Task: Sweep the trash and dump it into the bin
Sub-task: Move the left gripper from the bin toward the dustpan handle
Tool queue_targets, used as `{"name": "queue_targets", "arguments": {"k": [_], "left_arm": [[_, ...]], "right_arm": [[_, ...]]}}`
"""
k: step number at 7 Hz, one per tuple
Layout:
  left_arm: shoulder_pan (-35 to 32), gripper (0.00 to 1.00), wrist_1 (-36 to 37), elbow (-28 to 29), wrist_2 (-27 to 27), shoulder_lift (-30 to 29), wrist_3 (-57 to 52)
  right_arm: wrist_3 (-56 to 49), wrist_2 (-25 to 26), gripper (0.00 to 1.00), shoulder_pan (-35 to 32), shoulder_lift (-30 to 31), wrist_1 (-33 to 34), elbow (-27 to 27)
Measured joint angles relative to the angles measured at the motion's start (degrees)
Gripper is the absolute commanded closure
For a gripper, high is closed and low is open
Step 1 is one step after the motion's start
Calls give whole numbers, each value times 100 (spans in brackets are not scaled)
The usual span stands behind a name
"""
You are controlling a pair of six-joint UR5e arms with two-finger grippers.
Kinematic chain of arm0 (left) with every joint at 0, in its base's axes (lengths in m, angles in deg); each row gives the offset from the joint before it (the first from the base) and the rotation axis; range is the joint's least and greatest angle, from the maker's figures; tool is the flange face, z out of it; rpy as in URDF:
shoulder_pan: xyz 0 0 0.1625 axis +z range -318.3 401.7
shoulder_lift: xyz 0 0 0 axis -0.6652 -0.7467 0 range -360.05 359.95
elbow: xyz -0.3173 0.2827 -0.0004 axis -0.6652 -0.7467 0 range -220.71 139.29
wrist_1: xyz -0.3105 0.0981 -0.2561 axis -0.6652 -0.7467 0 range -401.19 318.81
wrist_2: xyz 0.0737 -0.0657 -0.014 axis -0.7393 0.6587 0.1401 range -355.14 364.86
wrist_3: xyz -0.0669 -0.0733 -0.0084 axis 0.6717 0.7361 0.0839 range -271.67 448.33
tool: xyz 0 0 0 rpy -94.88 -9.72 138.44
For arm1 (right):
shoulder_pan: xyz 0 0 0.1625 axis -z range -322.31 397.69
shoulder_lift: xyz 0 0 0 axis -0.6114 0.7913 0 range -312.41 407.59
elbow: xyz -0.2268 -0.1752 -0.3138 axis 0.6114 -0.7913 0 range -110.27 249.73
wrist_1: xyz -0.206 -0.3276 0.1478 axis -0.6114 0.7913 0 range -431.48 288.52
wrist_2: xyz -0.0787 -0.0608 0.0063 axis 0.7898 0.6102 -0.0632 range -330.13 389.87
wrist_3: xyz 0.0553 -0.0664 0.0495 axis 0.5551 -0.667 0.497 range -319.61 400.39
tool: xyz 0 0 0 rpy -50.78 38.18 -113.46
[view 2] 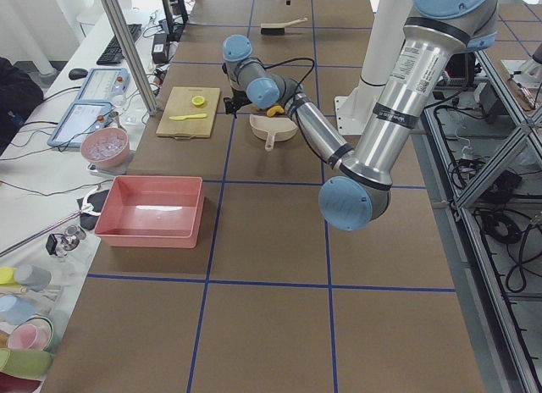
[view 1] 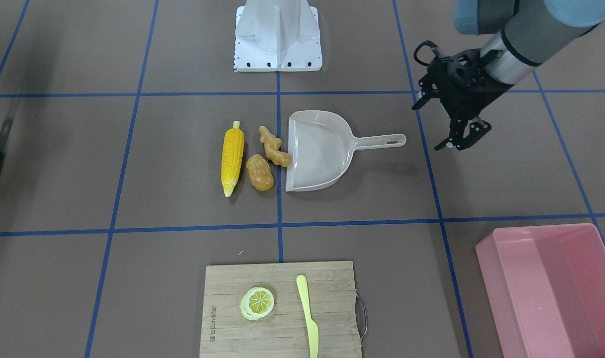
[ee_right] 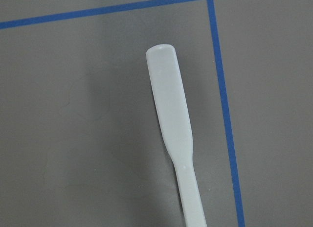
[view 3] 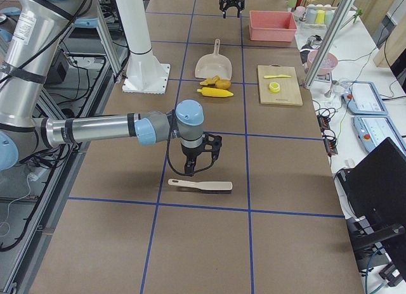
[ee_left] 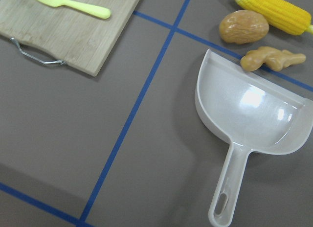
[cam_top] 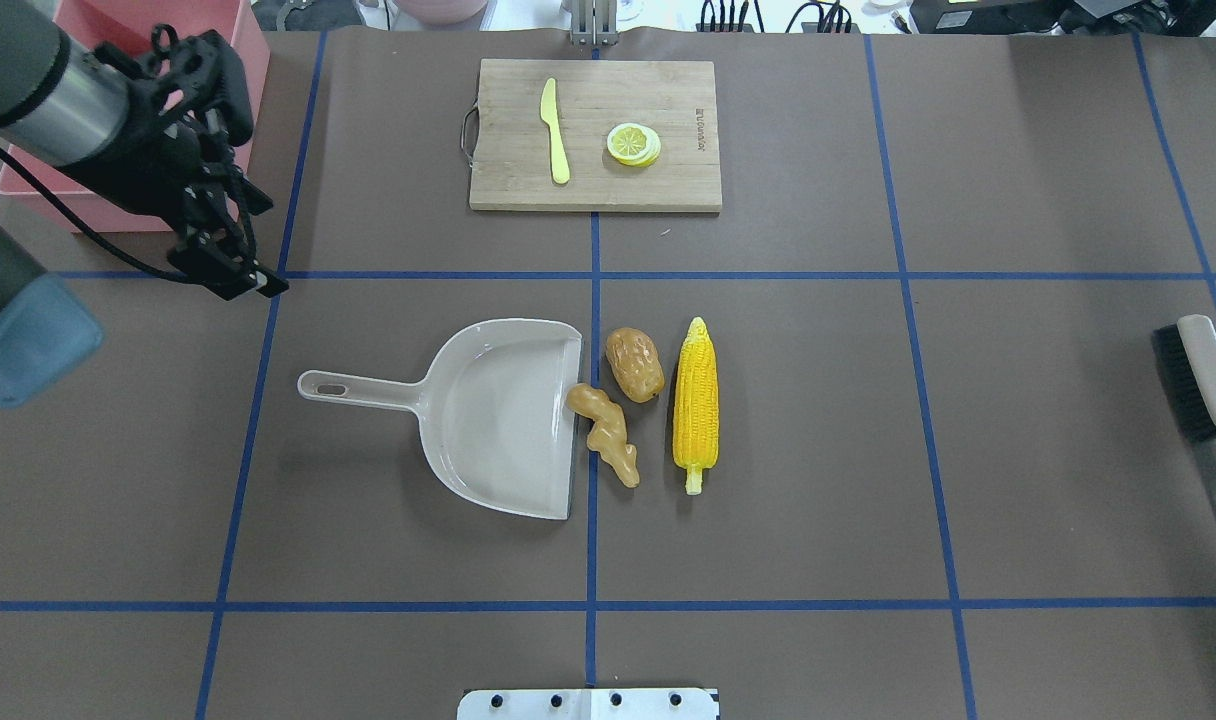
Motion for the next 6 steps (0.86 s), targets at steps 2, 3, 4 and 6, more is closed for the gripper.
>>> {"name": "queue_targets", "arguments": {"k": [2,3,4,6], "left_arm": [[249,2,0,-38,-109,-78,-696],[276,2,16,-48,-159,-81,-896],[297,2,28,-52,-299,-93,-975],[440,2,-464,-39,-746,-77,-994]], "right_arm": [[39,93,0,221,410,-638,-39],[33,111,0,268,542,-962,-158],[89,117,0,320,613,-1403,-401],[332,141,0,499,641,-1903,-708]]}}
